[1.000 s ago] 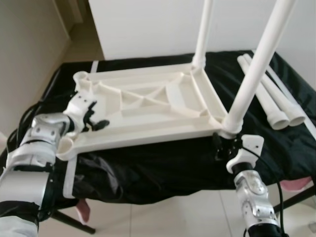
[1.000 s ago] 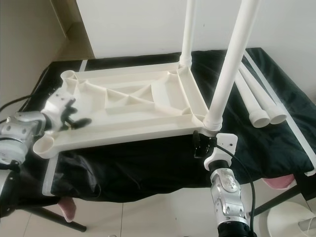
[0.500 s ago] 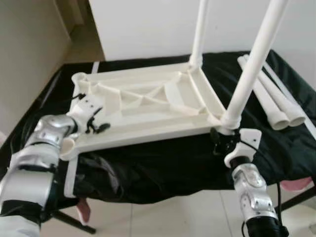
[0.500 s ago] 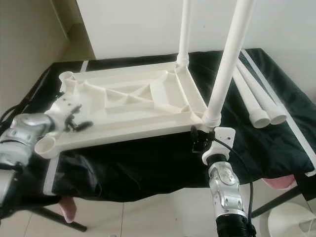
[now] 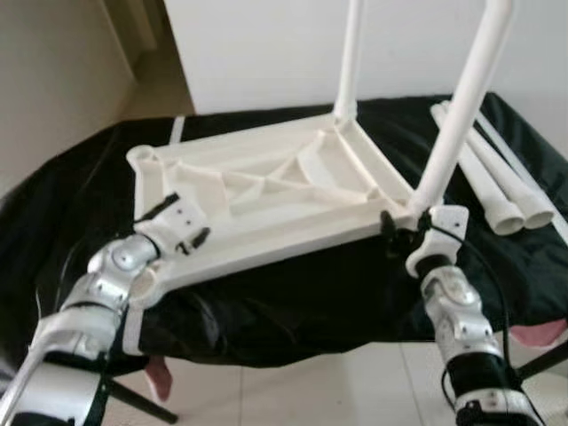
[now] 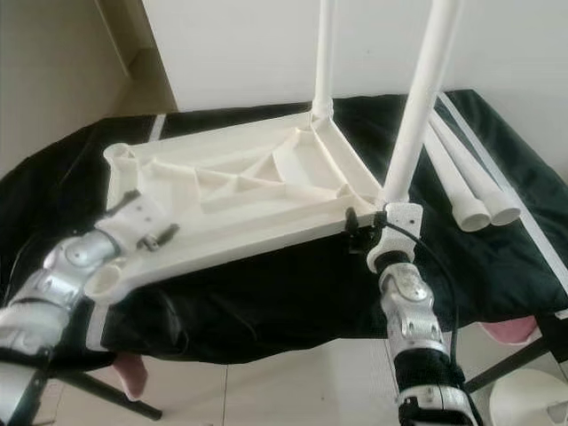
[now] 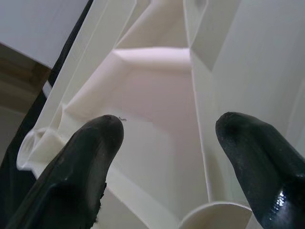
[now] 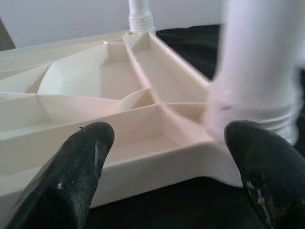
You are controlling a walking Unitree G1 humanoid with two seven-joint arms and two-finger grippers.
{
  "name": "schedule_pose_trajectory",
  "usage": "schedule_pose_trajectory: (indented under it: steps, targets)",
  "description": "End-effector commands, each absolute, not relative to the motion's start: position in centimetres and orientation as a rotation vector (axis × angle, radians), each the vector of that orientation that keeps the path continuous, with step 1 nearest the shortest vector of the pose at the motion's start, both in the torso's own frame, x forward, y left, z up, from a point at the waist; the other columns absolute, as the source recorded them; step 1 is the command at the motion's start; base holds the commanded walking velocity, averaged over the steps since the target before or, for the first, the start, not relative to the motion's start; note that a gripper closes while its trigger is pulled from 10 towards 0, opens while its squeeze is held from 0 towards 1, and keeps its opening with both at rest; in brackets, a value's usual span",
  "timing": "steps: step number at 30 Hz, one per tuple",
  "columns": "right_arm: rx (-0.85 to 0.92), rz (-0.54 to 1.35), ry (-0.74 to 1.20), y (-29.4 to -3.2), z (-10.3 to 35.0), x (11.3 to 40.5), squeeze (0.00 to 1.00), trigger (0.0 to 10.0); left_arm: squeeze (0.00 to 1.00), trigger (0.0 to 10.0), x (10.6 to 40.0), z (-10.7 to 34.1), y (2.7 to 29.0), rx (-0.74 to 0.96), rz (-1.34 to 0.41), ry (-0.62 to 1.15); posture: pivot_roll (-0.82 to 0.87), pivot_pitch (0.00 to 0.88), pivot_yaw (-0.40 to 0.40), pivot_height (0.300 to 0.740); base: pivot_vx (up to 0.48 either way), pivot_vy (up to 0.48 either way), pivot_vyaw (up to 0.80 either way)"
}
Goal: Building children table
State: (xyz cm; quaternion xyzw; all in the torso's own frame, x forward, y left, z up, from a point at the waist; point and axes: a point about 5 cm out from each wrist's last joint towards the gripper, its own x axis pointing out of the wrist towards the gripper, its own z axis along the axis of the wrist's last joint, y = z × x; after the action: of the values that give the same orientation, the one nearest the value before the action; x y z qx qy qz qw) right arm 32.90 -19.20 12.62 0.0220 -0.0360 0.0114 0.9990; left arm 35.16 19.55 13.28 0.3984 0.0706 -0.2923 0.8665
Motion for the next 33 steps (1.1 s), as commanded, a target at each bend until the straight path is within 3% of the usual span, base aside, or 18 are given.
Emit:
schedule_pose_trajectory:
  steps: [1, 4, 5, 9, 21, 28, 33]
  targets:
    - [0.041, 0.033, -0.002, -19.0, 11.5, 33.0, 0.00, 10.0, 0.00, 10.0, 30.4, 7.8, 17.9, 0.752, -1.249, 0.559, -0.04, 0.060, 0.037, 0.740, 0.000, 0.000, 0.00]
    - [0.038, 0.035, 0.008, -19.0, 11.3, 33.1, 0.00, 10.0, 0.00, 10.0, 30.1, 7.8, 17.7, 0.748, -1.265, 0.559, -0.04, 0.060, 0.039, 0.740, 0.000, 0.000, 0.00]
    - [-0.016, 0.040, 0.096, -19.0, 10.3, 33.7, 0.00, 10.0, 0.00, 10.0, 28.5, 7.7, 16.6, 0.735, -1.361, 0.556, -0.04, 0.064, 0.039, 0.740, 0.000, 0.000, 0.00]
    - [-0.068, 0.068, 0.171, -18.9, 9.4, 34.0, 0.00, 10.0, 0.00, 10.0, 27.0, 7.9, 15.3, 0.708, -1.455, 0.540, -0.04, 0.066, 0.041, 0.740, 0.000, 0.000, 0.00]
    - [0.008, 0.263, 0.212, -16.0, 9.4, 35.8, 0.00, 10.0, 0.00, 10.0, 22.3, 11.6, 9.1, 0.435, -1.733, 0.374, -0.04, 0.068, 0.049, 0.740, 0.000, 0.000, 0.00]
    - [0.081, 0.364, 0.185, -14.0, 9.7, 36.1, 0.00, 10.0, 0.00, 10.0, 23.4, 14.0, 8.2, 0.309, -1.665, 0.309, -0.04, 0.070, 0.039, 0.740, 0.000, 0.000, 0.00]
    - [0.075, 0.229, 0.060, -15.8, 11.2, 36.5, 0.00, 10.0, 0.00, 10.0, 27.2, 15.0, 8.9, 0.354, -1.391, 0.227, -0.04, 0.074, 0.033, 0.740, 0.000, 0.000, 0.00]
